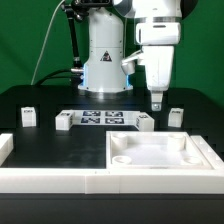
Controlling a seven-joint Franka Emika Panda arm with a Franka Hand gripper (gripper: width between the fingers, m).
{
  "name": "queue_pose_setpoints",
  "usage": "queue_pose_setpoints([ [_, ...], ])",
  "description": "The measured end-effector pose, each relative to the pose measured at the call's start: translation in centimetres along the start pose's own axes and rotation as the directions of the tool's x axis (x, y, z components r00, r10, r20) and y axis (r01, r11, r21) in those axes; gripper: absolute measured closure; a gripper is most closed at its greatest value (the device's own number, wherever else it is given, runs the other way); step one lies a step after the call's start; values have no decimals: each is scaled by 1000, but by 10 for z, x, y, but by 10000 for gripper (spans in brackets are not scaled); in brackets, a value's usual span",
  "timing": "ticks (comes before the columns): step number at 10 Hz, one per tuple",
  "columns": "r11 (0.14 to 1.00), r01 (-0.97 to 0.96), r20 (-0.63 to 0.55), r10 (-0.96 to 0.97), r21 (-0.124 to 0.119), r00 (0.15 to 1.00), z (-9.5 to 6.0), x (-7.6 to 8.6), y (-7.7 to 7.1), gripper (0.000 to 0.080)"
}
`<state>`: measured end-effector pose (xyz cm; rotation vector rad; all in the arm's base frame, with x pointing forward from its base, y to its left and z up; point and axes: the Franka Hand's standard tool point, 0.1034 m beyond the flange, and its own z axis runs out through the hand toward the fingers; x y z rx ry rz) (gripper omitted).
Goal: Assemble one leg
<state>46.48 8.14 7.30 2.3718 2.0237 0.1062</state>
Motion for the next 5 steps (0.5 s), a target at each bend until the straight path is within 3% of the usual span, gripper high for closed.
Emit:
queue_pose_setpoints([
  [1,1000,-14,0,14,3,1000,1,0,0,150],
  [4,943,-332,-5,332,6,943,1,0,-2,150],
  [5,850,-526,-18,526,9,850,2,-1,-8,150],
])
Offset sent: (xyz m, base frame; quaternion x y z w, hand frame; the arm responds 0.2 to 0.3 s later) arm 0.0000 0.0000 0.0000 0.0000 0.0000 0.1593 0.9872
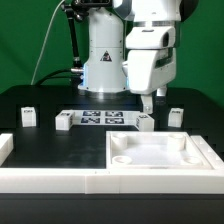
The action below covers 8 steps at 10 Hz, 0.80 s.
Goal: Assemble one leg
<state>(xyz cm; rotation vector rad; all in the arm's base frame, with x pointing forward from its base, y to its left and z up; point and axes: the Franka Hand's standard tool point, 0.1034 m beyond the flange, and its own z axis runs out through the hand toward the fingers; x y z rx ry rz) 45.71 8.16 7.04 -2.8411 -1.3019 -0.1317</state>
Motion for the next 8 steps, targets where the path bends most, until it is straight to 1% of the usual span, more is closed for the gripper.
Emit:
queue_pose_setpoints([
  [1,989,-145,-13,145,-1,989,1,-1,-8,150],
  [2,967,-253,-13,254,7,967,2,0,-12,150],
  [3,949,-314,-23,314,8,949,2,2,-12,150],
  [5,861,-508,-22,508,24,861,2,3,-13,150],
  [6,819,-572,-20,573,29,819,2,3,-14,150],
  [7,686,-727,-13,728,45,686,3,4,-19,150],
  [8,550,-834,7,835,55,551,6,1,-33,150],
])
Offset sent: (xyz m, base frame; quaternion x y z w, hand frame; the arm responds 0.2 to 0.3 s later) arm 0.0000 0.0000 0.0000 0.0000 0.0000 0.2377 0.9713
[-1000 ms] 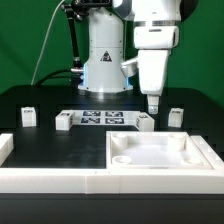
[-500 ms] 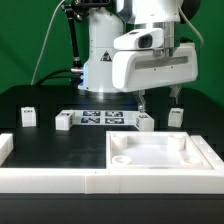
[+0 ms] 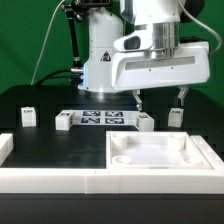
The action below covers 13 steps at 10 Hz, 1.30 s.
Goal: Assemble one leg
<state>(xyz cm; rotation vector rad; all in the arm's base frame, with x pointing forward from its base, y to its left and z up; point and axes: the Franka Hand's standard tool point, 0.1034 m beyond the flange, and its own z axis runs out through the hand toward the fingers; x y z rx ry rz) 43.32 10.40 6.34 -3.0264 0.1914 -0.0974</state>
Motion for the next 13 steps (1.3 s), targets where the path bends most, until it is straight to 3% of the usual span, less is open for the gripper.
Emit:
queue_pose_setpoints([
  [3,968,-252,19,251,12,968,0,-17,-17,150],
  [7,971,-240,21,240,10,971,1,-18,-15,150],
  [9,972,-236,40,236,3,971,9,-42,-24,150],
  [11,978,-206,175,207,-23,963,10,-51,-23,150],
  [13,981,-191,318,188,-21,929,13,-60,-23,150],
])
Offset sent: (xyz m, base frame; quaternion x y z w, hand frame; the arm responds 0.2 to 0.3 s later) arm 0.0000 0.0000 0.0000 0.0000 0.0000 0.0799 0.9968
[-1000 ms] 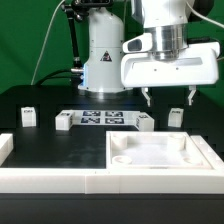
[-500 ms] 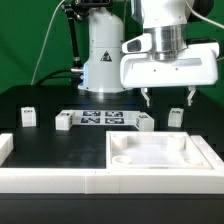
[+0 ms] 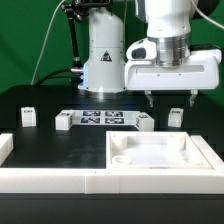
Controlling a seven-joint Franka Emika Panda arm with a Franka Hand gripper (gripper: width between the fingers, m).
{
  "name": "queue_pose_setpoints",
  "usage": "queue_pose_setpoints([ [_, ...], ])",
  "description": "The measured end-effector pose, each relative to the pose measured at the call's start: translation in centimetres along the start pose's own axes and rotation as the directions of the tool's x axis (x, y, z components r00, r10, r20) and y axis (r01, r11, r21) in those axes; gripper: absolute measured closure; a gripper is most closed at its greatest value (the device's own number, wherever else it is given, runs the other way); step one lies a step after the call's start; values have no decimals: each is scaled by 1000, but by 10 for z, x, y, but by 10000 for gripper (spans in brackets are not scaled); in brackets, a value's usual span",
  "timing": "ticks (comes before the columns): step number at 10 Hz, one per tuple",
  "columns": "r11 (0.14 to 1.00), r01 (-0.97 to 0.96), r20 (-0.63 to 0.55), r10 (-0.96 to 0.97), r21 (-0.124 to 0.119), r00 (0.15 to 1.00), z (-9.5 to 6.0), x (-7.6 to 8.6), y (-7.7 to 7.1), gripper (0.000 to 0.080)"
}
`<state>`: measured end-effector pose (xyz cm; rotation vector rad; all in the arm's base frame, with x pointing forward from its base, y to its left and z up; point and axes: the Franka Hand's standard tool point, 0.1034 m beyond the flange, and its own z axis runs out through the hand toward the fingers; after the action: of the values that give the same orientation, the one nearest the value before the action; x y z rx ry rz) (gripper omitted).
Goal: Assemble one leg
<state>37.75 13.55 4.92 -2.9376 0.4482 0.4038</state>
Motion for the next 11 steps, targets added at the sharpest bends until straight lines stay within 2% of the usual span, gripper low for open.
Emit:
queue_pose_setpoints([
  [3,1000,-15,227,17,-8,974,0,-3,1,150],
  [4,1000,-16,285,19,-12,958,0,-6,-4,150],
  [6,1000,-7,407,14,-20,913,5,-12,-12,150],
  [9,999,-7,592,25,-33,806,19,-22,-10,150],
  [10,999,-11,571,27,-31,820,28,-17,-11,150],
  [11,999,-12,567,32,-38,823,35,-21,-8,150],
])
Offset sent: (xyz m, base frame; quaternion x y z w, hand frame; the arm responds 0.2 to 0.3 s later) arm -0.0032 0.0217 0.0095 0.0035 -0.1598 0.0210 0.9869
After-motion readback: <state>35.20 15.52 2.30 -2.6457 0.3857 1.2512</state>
